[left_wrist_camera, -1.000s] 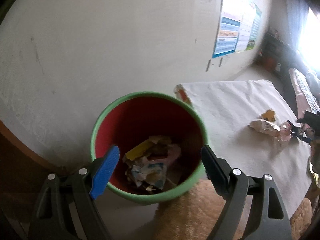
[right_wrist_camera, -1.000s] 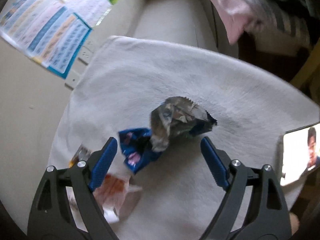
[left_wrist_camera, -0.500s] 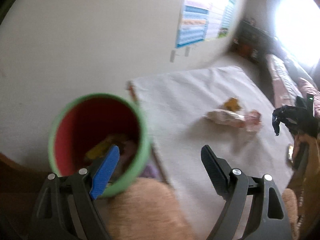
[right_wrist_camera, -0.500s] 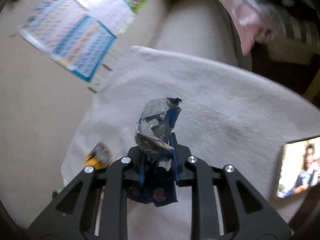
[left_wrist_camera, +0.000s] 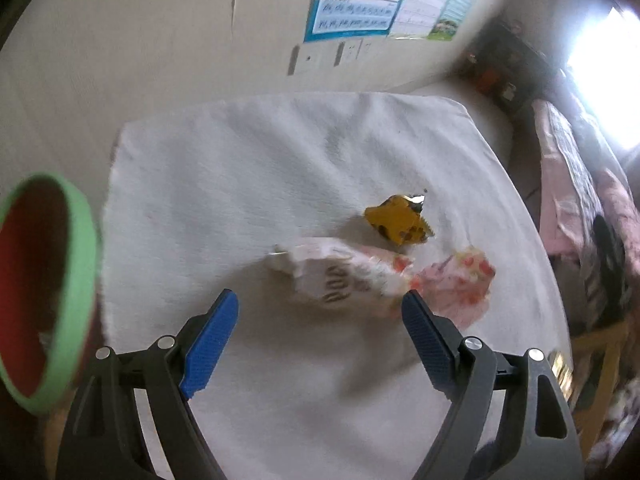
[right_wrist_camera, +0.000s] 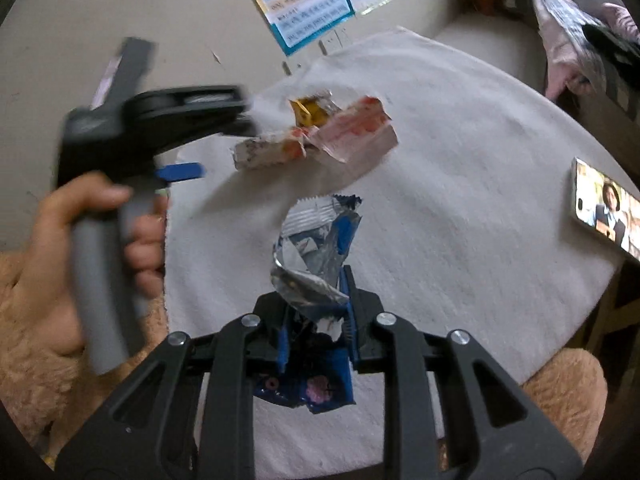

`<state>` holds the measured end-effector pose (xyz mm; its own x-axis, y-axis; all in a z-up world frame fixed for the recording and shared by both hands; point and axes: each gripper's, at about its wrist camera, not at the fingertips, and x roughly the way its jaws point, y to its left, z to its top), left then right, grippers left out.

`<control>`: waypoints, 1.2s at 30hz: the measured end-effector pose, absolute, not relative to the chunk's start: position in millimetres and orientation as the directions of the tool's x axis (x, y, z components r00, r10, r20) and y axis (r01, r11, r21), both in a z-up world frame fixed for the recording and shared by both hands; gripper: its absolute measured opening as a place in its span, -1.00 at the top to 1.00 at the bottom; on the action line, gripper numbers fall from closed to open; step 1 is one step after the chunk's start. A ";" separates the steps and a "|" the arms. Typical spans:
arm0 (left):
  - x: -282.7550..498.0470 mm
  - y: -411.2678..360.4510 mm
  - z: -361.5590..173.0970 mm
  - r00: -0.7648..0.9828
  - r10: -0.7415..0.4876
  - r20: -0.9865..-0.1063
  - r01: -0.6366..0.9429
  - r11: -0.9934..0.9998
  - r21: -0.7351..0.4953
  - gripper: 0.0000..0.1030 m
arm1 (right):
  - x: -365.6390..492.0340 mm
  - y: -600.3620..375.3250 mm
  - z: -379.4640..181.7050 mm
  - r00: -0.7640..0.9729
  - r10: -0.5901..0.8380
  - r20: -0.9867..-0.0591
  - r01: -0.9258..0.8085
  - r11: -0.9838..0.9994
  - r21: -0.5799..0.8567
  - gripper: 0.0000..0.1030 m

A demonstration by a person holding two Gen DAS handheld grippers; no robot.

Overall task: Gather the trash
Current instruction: 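Grasp the white Pocky box with the left gripper while the right holds the silver wrapper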

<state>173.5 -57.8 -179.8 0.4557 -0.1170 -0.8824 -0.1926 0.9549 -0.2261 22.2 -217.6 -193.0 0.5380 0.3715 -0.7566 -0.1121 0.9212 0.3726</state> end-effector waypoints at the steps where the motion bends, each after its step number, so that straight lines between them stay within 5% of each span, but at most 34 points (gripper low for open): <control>1: 177.6 -60.5 -181.4 0.459 -0.121 -0.880 -0.200 0.951 -0.235 -0.55 | 20.1 -217.0 -193.6 0.535 0.373 -0.758 -0.117 0.921 0.371 0.57; 4: 189.3 -68.5 -186.6 0.468 -0.092 -0.879 -0.221 0.951 -0.217 -0.55 | 18.8 -215.7 -197.1 0.522 0.388 -0.759 -0.126 0.916 0.381 0.54; 6: 197.1 -70.3 -192.7 0.443 -0.088 -0.892 -0.248 0.944 -0.216 -0.55 | 19.9 -218.0 -199.0 0.520 0.400 -0.754 -0.124 0.909 0.397 0.39; 8: 201.9 -70.2 -197.5 0.419 -0.094 -0.903 -0.274 0.935 -0.225 -0.53 | 21.3 -223.3 -201.1 0.521 0.405 -0.751 -0.113 0.905 0.410 0.02; 11: 205.9 -71.0 -205.1 0.386 -0.081 -0.919 -0.306 0.928 -0.211 -0.33 | 22.6 -229.3 -203.1 0.524 0.413 -0.745 -0.098 0.898 0.429 -0.08; 23: 185.1 -39.3 -188.6 0.406 -0.174 -0.897 -0.282 0.910 -0.304 0.50 | 29.3 -231.6 -210.1 0.506 0.419 -0.754 -0.073 0.892 0.446 -0.18; 36: 136.3 -22.3 -164.4 0.399 -0.134 -0.907 -0.006 0.989 -0.149 0.54 | 41.6 -209.6 -215.6 0.462 0.388 -0.797 -0.106 0.917 0.385 -0.18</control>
<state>136.3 -22.3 -164.4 0.3987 -0.1343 -0.9072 -0.0062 0.9888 -0.1492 41.6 -209.6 -215.6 0.4624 0.3883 -0.7971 -0.1063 0.9168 0.3849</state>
